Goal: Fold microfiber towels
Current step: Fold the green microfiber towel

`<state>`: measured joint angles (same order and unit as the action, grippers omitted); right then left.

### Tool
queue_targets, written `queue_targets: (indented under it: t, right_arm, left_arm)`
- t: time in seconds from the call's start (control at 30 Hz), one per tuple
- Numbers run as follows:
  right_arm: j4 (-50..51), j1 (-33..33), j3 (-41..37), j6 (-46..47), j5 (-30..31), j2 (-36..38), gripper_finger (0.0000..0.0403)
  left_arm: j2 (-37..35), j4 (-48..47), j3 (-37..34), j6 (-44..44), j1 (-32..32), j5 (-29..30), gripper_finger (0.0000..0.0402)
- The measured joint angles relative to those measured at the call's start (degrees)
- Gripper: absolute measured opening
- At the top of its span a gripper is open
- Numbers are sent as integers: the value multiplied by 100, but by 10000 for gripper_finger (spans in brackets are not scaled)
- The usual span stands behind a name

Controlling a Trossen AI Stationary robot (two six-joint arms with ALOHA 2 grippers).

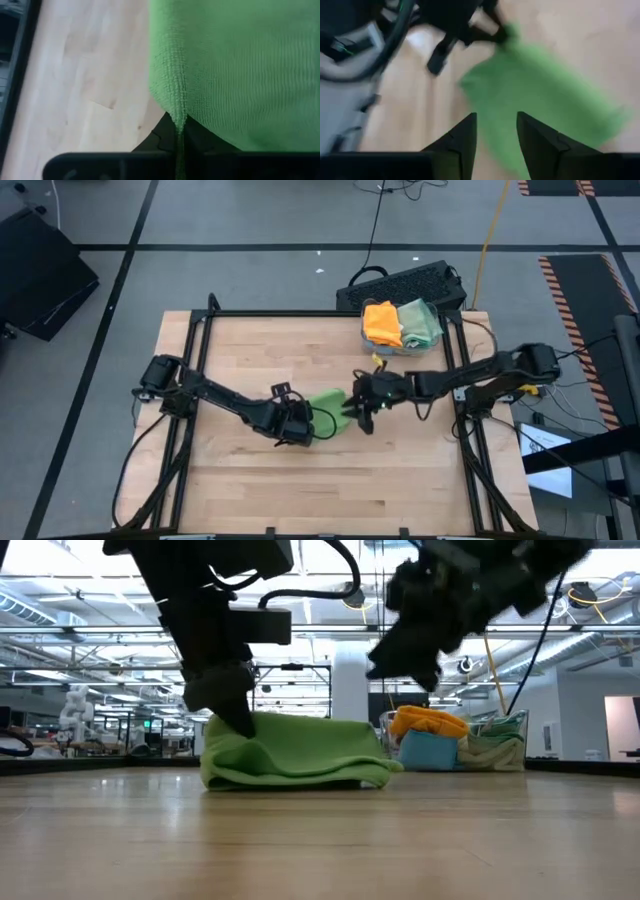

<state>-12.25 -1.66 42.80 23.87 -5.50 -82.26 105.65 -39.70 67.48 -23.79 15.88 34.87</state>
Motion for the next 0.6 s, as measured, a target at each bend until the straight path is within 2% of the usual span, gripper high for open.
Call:
queue_targets:
  t: [0.07,0.13,0.4,0.5,0.6]
  right_arm:
    - [-690,-92,-317,510,6,-225,114]
    - [-1111,-164,-426,643,184,-519,93]
    - [-2012,-239,-138,894,420,-2101,9]
    - [-1939,-162,7,1323,517,-2548,4]
    - [-2019,-106,49,1694,742,-2692,3]
  left_arm:
    - [0,1,2,-10,-15,128,14]
    - [0,2,2,-28,-49,192,15]
    - [0,292,2,91,-320,297,12]
    - [0,306,2,152,-339,405,11]
    - [0,303,2,379,-239,401,5]
